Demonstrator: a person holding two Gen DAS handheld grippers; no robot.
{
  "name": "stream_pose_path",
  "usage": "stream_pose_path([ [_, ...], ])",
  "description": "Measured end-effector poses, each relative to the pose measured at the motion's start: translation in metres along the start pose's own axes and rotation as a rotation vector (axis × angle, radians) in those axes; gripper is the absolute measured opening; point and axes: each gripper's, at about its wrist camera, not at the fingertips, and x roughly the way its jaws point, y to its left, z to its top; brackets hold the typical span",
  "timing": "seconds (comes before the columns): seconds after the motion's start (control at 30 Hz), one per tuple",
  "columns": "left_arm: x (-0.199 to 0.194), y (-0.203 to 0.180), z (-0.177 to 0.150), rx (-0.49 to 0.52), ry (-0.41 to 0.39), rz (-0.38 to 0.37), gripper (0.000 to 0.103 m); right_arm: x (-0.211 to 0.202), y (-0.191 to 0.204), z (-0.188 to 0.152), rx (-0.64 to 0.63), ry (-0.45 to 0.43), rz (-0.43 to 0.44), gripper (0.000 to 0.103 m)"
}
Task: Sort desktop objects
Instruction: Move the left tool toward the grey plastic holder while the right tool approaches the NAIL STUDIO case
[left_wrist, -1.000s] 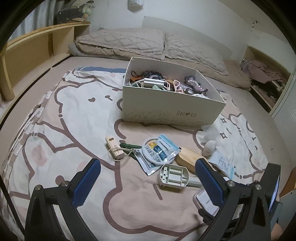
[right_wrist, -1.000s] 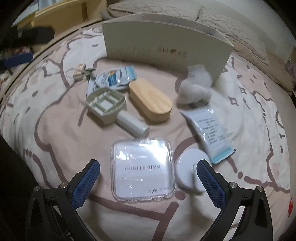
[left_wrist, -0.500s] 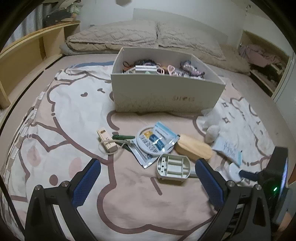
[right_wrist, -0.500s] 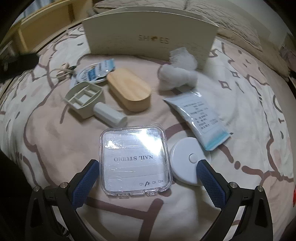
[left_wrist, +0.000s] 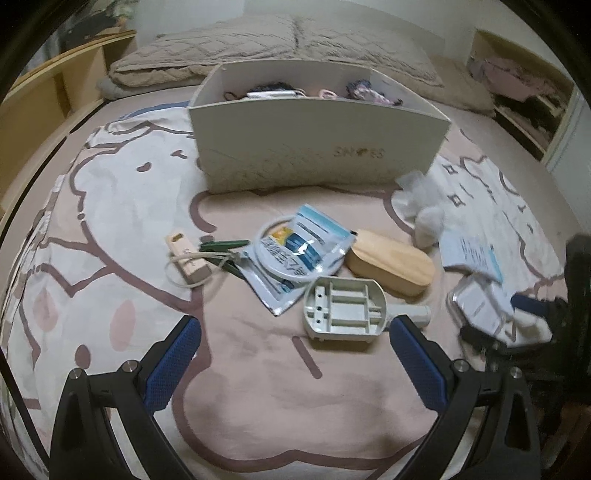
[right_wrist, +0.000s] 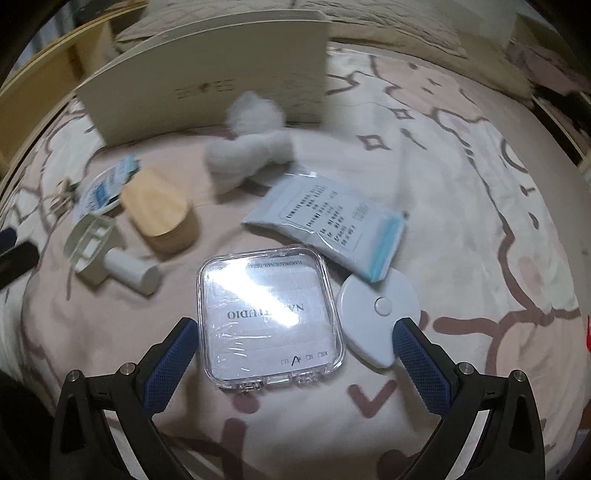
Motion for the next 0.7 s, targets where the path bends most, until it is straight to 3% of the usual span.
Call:
stream_pose_path([
  [0.27, 0.015, -0.027, 0.000, 0.146, 0.033, 0.008, 0.103, 0.005, -0.010, 0.004, 0.031, 0.006, -0.011, 0.103],
  [0.47, 0.034, -0.047, 0.000, 0.273, 0.064, 0.057, 0.103, 0.005, -0.009, 0.005, 0.031, 0.006, -0.012, 0.103],
  [0.7, 0.051, -0.047, 0.003, 0.310, 0.086, 0.113, 0.103, 0.007, -0.011, 0.005, 0.035, 0.004, -0.009, 0.103],
])
